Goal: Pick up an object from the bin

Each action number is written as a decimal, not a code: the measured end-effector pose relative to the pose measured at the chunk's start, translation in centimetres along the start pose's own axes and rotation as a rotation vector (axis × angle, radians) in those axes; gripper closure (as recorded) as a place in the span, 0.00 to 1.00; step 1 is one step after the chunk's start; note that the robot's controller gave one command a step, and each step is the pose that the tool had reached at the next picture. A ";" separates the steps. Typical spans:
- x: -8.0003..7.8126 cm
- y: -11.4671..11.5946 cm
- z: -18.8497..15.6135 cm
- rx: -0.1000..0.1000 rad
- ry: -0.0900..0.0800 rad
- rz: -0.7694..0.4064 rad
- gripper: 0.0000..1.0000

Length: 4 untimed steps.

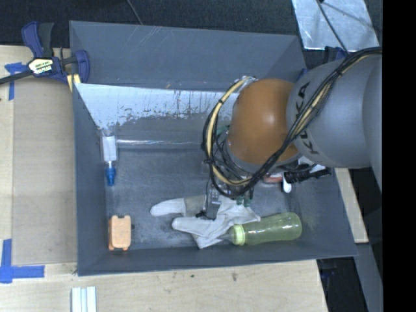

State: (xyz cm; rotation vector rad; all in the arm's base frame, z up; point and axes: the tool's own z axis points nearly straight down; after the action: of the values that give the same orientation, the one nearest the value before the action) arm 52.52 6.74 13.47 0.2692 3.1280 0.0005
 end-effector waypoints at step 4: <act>3.1 1.8 5.9 -0.002 -0.006 -0.219 0.00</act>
Offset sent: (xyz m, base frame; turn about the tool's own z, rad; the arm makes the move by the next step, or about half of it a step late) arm -0.0360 0.0373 -0.0647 -0.0955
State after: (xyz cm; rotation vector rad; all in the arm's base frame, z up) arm 49.76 9.01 7.54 -0.0746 3.1326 0.0029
